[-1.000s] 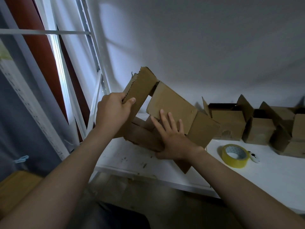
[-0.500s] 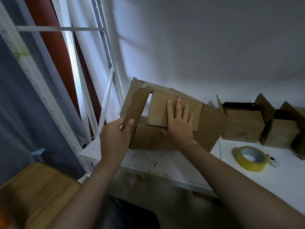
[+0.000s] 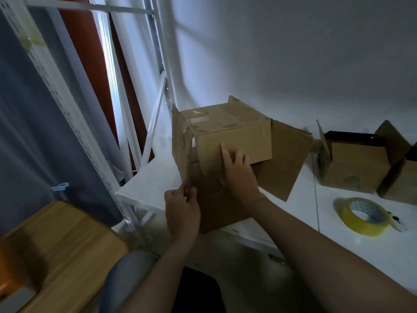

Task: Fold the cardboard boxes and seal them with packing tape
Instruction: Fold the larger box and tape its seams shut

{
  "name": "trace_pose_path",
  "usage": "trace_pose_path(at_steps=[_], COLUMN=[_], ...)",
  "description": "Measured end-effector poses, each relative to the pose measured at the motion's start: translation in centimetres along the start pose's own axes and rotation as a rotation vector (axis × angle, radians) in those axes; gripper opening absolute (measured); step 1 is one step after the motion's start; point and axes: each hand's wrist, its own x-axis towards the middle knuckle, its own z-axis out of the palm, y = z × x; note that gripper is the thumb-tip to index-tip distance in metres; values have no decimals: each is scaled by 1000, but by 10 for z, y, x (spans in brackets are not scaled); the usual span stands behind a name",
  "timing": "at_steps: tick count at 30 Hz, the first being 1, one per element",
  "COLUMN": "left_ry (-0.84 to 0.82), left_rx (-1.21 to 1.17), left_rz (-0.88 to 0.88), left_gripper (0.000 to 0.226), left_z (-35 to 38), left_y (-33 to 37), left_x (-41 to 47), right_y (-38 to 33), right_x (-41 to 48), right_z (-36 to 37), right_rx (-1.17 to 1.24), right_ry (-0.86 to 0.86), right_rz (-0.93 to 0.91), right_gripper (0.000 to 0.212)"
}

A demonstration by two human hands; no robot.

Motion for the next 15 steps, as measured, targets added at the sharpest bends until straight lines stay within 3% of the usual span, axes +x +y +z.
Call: trace_pose_path(at_steps=[4, 6, 9, 15], left_ry=[-118, -120, -123, -76], left_rx=[-4, -17, -31, -2], left_rz=[-10, -17, -22, -27], left_gripper=[42, 47, 48, 4], left_z=[14, 16, 14, -12], left_y=[14, 15, 13, 1], left_x=[0, 3, 10, 14], right_y=[11, 19, 29, 27], right_x=[3, 0, -14, -42], right_z=[-3, -4, 9, 38], right_rx=[143, 117, -123, -255], right_ry=[-77, -135, -159, -137], right_rz=[-111, -208, -342, -442], right_gripper=[89, 103, 130, 118])
